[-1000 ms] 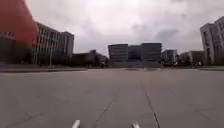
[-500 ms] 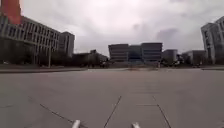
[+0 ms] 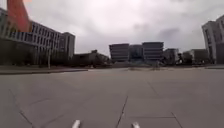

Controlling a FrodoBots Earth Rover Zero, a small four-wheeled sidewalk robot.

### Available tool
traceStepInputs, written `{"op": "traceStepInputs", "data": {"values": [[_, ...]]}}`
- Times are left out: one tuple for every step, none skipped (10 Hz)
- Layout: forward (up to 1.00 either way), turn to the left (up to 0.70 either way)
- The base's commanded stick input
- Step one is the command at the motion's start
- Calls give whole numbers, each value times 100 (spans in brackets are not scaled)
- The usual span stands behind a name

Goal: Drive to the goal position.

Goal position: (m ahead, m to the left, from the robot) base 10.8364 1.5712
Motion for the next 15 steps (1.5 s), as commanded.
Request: {"op": "traceStepInputs", "data": {"values": [[85,0],[85,-1],[85,-3],[85,-25],[85,-34],[85,-34],[85,-34],[85,-33],[85,-33],[85,0],[85,0],[85,0],[85,0],[85,12],[85,34]]}}
